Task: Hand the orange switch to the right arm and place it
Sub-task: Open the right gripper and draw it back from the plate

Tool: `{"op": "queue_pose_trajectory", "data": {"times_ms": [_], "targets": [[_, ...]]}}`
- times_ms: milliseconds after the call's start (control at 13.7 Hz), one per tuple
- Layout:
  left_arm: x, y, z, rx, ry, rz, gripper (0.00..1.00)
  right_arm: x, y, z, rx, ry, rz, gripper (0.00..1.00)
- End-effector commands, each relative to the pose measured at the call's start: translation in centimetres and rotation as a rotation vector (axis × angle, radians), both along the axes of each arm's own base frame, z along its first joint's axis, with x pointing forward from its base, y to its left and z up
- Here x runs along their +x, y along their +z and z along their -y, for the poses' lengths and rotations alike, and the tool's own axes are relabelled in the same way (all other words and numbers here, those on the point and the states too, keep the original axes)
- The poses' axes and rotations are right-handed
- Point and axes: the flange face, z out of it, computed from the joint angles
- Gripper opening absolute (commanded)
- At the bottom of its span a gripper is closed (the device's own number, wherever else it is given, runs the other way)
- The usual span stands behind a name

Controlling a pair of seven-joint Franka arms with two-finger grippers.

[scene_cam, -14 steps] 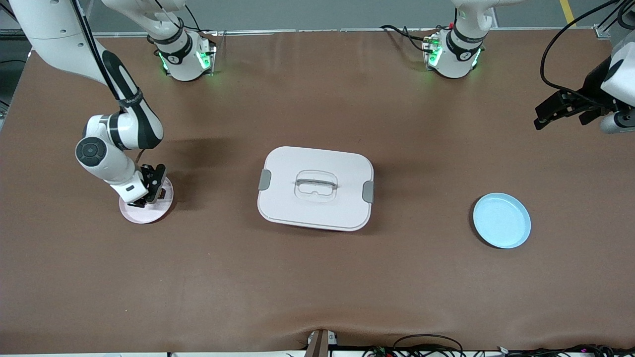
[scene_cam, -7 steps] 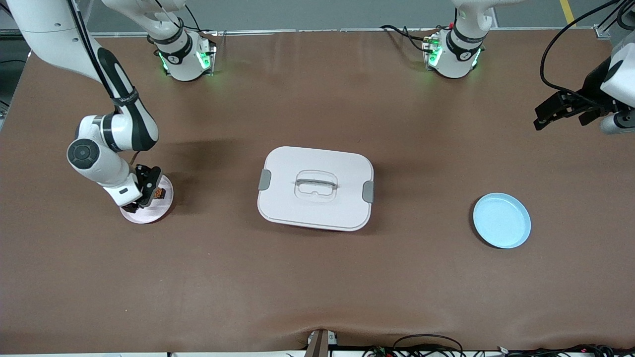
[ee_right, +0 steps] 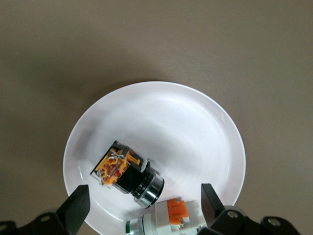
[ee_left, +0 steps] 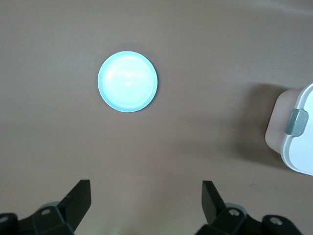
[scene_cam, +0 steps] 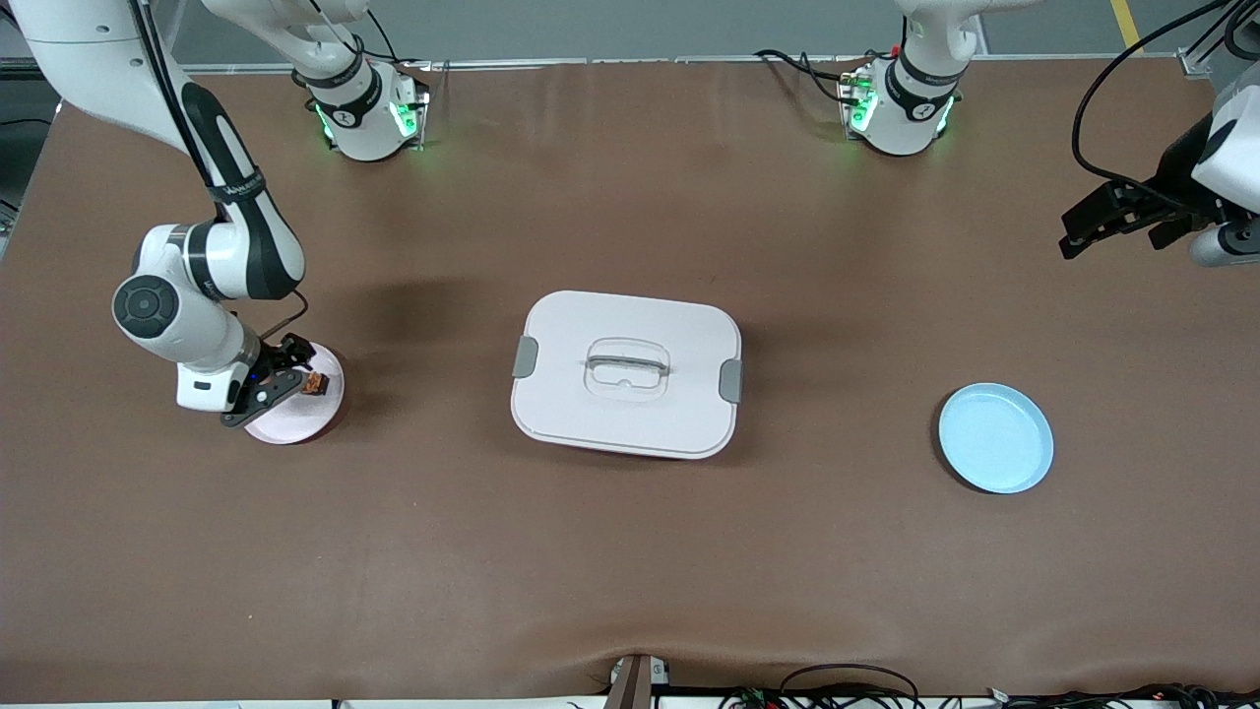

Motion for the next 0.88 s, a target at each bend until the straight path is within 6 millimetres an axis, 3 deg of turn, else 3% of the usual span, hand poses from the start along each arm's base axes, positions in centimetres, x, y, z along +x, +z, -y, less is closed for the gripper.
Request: {"op": "queue_pose_trajectory", "data": {"times_ms": [0, 292, 584, 803], "targets": [[0.0, 0.3, -0.4, -0.005, -0.007, 0.009, 1.0, 0.3, 1.3, 0.0, 0.008, -0.238, 0.041, 1.0], [0.0, 0.2, -0.4, -0.005, -0.007, 0.007, 1.0, 1.4, 2.6, -0.2, 0.04, -0.497, 0.09, 1.0], [-0.1, 0.3, -0.3, -0.006, -0.005, 0.008, 1.0, 2.6, 4.5, -0.5, 0.047, -0.504, 0.122, 1.0], [-0.1, 0.4, -0.3, -0.006, -0.004, 0.01, 1.0, 3.2, 8.1, -0.3, 0.053, -0.505, 0.159, 1.0]]}}
